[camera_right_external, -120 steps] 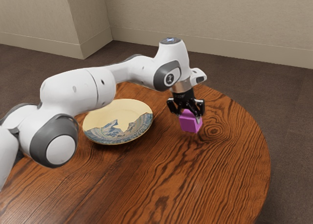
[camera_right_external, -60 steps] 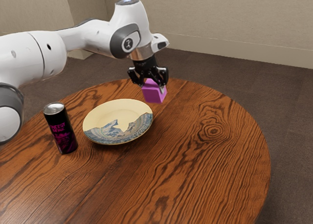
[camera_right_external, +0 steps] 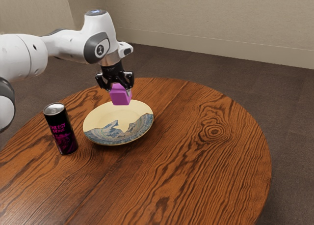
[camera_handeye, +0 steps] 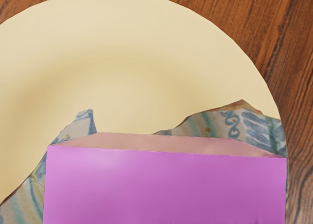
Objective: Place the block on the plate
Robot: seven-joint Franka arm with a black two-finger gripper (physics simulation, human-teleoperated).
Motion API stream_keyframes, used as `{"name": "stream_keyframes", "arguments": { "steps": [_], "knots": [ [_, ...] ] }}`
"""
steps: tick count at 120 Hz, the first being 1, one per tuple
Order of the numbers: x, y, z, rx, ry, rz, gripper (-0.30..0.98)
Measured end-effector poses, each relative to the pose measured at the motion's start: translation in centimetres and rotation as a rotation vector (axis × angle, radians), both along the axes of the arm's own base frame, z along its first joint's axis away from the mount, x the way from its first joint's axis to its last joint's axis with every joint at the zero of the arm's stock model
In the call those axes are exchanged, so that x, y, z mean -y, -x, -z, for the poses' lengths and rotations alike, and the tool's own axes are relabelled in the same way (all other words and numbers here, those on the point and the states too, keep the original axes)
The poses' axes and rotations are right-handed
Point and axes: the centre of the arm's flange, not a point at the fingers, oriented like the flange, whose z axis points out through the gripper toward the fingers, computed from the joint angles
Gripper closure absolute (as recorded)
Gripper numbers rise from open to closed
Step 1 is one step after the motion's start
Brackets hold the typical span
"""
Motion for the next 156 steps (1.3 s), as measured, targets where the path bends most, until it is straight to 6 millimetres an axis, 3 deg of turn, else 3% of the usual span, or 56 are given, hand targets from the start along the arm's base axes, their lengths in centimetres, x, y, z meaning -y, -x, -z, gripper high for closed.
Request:
{"name": "stream_keyframes", "arguments": {
  "steps": [10,27,49,69,82,89,105,118,136,156],
  "knots": [
    [-0.8,-0.9,2.8,-0.012,0.006,-0.012,0.31],
    [-2.3,-2.3,5.6,0.002,0.014,-0.035,0.31],
    [-5.2,-2.7,9.5,-0.007,0.021,-0.077,0.31],
    [-5.3,-2.9,12.8,-0.024,0.030,-0.082,0.31],
    [-5.2,-2.9,13.6,-0.025,0.034,-0.083,0.31],
    [-5.1,-2.9,13.8,-0.025,0.040,-0.086,0.24],
    [-5.1,-2.9,13.9,-0.019,0.051,-0.092,0.13],
    [-5.1,-2.7,12.5,-0.005,0.049,-0.094,0.08],
    [-4.6,-1.9,7.9,0.041,0.040,-0.083,0.04],
    [-1.2,-0.8,2.9,0.066,0.038,-0.033,0.02]
  ]
}}
